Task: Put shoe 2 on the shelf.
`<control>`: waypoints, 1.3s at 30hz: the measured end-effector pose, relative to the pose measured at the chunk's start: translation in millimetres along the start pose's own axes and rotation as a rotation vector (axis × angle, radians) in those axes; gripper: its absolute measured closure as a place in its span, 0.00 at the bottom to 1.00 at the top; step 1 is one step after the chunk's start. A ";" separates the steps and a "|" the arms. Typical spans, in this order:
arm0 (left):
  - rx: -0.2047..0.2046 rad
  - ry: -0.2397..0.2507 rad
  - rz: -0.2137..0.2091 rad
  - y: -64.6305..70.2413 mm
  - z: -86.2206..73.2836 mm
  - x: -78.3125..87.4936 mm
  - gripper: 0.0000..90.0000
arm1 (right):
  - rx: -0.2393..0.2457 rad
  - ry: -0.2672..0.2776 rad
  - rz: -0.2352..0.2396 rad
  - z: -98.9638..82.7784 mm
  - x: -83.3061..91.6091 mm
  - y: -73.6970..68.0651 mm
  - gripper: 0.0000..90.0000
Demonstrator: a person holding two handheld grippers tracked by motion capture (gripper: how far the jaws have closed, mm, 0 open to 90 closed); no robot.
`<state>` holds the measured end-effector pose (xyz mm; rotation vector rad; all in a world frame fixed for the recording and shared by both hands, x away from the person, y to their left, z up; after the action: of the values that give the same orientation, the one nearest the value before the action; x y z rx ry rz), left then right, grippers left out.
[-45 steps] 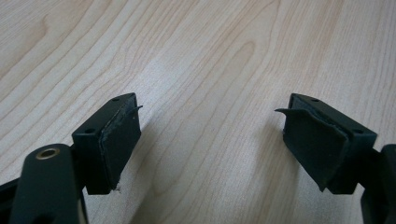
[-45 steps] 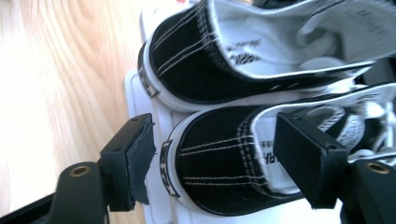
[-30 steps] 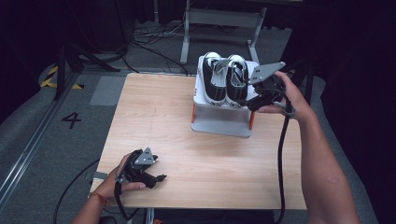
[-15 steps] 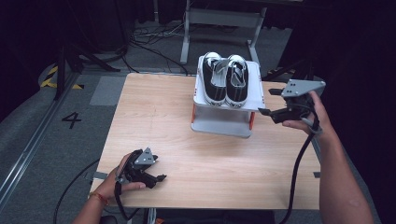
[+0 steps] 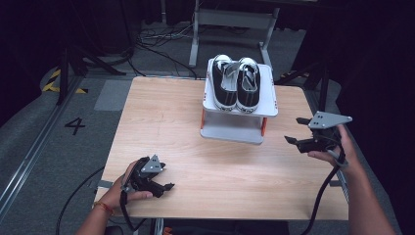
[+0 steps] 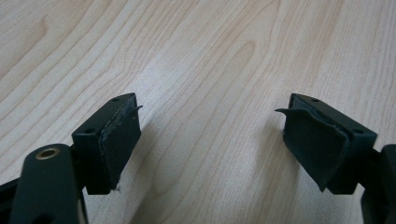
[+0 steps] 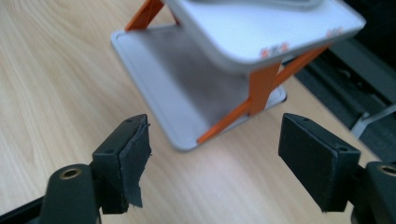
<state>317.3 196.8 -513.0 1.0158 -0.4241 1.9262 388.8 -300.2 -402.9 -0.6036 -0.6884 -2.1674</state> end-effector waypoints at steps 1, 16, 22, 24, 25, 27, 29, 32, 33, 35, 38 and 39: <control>0.001 0.000 0.000 0.1 0.0 0.0 0.22 | -0.009 -0.011 0.003 -12.2 -2.5 -4.7 0.29; 0.002 0.000 -0.001 0.1 0.3 -0.4 0.21 | -0.078 -0.096 -0.014 -85.1 -14.1 -42.0 0.28; 0.002 0.000 0.000 0.1 0.3 -0.4 0.21 | -0.131 -0.109 -0.003 -116.1 -14.1 -58.7 0.27; 0.002 0.000 -0.001 0.1 0.3 -0.4 0.22 | -0.148 -0.110 0.010 -121.6 -13.8 -61.6 0.27; 0.002 0.000 -0.001 0.1 0.3 -0.4 0.21 | -0.153 -0.115 0.012 -127.1 -13.5 -64.4 0.26; 0.002 0.000 -0.001 0.1 0.3 -0.4 0.21 | -0.186 -0.125 0.025 -142.2 -11.5 -71.6 0.25; 0.002 0.000 -0.001 0.1 0.3 -0.4 0.21 | -0.217 -0.112 0.037 -150.6 -8.9 -75.1 0.24; 0.001 0.000 -0.001 0.1 0.3 -0.4 0.22 | -0.247 -0.116 0.034 -162.2 -7.5 -79.6 0.22; 0.003 0.000 0.000 0.2 0.3 -0.4 0.21 | -0.262 -0.101 0.038 -165.7 -7.3 -80.6 0.22; 0.004 0.001 0.002 0.4 0.2 -0.4 0.22 | -0.293 -0.077 0.035 -170.7 -5.8 -80.9 0.21; 0.004 0.001 0.003 0.5 0.1 -0.4 0.22 | -0.317 -0.063 0.032 -174.1 -5.4 -80.7 0.19; 0.004 0.001 0.004 0.6 0.1 -0.4 0.22 | -0.342 -0.072 0.037 -175.4 -5.8 -79.3 0.18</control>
<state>317.0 196.2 -513.1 1.0165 -0.4220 1.9314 296.0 -365.4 -558.6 -0.8672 -0.3390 -2.2539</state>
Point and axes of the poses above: each handheld gripper's, and its own axes: x roughly backward along the jaws, z roughly out of its top, y roughly to its right, the point moved 3 cm from there along -x, roughly forward along the jaws, and after that the axes turned 6 degrees about x, right-handed, at the moved point
